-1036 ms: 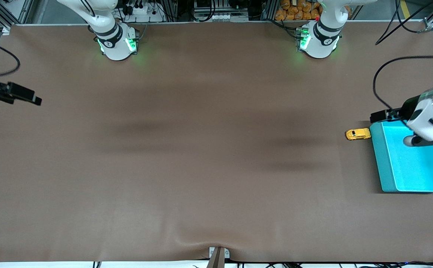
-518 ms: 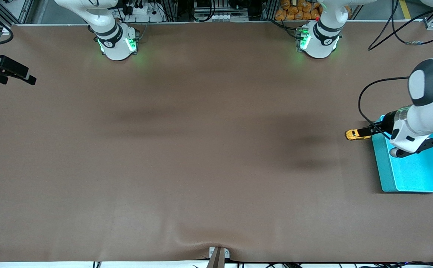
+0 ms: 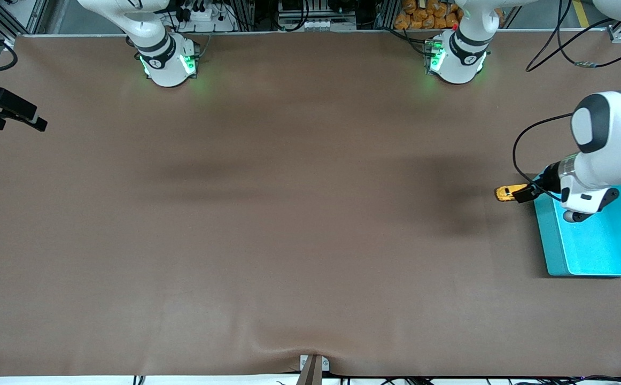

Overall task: Wind and store yellow beetle car
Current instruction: 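Reach the left gripper down to the car beside the bin, then close the left gripper on the yellow car, then lift the car with the left gripper and lower it into the bin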

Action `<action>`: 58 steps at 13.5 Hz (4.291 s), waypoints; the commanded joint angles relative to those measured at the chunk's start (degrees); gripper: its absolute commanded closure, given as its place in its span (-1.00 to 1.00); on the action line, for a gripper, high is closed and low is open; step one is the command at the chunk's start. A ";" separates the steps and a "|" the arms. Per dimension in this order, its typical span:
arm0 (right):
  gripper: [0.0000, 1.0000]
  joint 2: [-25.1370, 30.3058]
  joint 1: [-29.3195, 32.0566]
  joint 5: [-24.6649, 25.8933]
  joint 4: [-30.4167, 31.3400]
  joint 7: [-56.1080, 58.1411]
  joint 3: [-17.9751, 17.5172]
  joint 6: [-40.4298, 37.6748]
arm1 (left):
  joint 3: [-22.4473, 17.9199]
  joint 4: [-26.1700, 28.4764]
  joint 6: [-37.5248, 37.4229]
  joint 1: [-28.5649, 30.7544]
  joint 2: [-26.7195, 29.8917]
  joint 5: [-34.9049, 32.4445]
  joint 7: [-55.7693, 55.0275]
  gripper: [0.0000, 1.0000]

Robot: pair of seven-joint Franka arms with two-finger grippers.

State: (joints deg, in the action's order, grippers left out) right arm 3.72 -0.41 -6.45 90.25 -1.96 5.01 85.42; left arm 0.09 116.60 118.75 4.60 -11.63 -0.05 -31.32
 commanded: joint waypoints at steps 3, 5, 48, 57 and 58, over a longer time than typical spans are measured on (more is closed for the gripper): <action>-1.00 -1.52 0.76 3.10 -2.36 0.38 -2.28 -0.70 | 0.26 9.94 13.05 0.05 1.44 0.84 -13.04 -1.00; -1.00 -1.43 1.03 3.63 -2.36 0.12 -3.16 -0.96 | 0.26 12.85 17.90 0.14 1.26 0.84 -17.34 -1.00; -1.00 -1.52 2.00 4.69 -2.09 -0.50 -4.22 -2.10 | 3.16 -0.83 15.83 4.89 -3.57 -2.15 -28.99 1.00; -1.00 -1.52 1.91 4.69 -2.09 -0.50 -4.31 -1.93 | 2.55 -8.14 14.14 8.84 -6.29 -2.24 -5.45 1.00; -1.00 -1.52 1.91 4.69 -2.09 -0.50 -4.31 -1.93 | 2.55 -8.66 14.14 9.54 -6.65 -2.24 -1.76 1.00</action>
State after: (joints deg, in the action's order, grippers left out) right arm 2.71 0.76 -1.74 89.41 -2.02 1.38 84.05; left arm 2.37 110.47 134.21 13.02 -16.55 -1.07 -38.20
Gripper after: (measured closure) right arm 0.000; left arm 0.546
